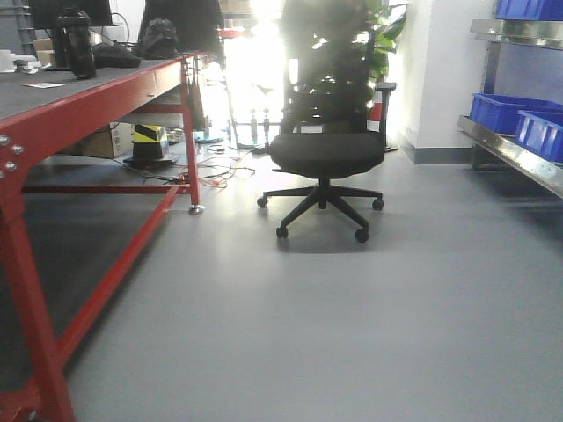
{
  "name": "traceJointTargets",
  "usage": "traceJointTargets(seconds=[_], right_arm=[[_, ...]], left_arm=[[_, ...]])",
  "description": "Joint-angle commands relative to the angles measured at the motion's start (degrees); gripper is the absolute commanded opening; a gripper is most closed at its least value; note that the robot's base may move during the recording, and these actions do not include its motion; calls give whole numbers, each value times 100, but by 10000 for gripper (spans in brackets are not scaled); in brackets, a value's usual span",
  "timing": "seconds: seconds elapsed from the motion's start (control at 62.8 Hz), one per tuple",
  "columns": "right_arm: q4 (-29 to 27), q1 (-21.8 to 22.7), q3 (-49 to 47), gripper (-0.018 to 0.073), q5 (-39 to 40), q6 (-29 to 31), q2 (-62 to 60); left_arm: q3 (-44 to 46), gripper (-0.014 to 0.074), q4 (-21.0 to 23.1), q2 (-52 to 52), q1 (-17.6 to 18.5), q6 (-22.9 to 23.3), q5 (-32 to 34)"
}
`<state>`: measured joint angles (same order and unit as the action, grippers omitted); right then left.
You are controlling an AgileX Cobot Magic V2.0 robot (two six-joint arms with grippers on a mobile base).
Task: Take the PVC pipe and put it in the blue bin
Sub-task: 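Drive the base past the table toward the shelf of blue bins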
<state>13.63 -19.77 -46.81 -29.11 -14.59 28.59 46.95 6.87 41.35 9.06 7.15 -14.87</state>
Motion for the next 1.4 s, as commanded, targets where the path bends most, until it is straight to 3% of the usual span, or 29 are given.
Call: traceJointTargets(seconds=[0.0,1.385], right_arm=[[58,9,9,-168,124,16,-18],[58,9,9,-168,124,16,-18]], left_arm=[[8,-111,31,-8,32,-7,134],[8,-111,31,-21,32,-7,134]])
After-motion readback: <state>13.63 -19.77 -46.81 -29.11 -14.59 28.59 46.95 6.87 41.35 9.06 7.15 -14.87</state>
